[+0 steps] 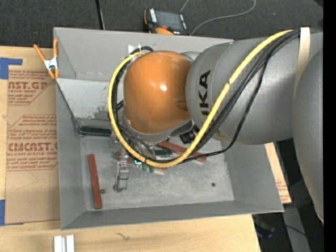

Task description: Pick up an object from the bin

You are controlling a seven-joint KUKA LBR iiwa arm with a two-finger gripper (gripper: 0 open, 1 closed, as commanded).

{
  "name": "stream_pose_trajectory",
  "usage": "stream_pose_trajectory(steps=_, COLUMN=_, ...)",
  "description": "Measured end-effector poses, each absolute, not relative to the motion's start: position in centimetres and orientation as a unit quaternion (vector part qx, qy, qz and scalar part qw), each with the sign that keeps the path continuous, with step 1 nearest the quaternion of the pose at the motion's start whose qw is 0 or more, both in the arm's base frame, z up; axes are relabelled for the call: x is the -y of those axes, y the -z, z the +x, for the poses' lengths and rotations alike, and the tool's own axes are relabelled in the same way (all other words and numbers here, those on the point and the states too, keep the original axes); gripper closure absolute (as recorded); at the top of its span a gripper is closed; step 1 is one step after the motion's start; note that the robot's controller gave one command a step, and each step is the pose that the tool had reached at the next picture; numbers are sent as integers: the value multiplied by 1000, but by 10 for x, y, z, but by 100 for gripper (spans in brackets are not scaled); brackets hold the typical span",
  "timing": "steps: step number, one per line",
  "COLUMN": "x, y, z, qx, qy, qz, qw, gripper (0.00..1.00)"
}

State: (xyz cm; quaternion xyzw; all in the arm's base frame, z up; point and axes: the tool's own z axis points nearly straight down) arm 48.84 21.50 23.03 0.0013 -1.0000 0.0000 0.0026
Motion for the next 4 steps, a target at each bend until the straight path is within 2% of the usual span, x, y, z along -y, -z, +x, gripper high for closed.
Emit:
stream_pose_trajectory(steps=1, x=-121, y=-152, z=541, qx=998, qy=-2, qz=56, qw=2, gripper=0)
stream_pose_trajectory(steps=2, x=-93, y=-69, z=542, qx=1000, qy=0, qz=28, qw=1, gripper=0)
stream_pose_trajectory(steps=3, x=-95, y=-76, z=546, qx=1000, qy=1, qz=29, qw=-4, gripper=100)
stream_pose_trajectory(steps=4, x=-87, y=-210, z=545, qx=995, qy=0, qz=99, qw=-5, gripper=100)
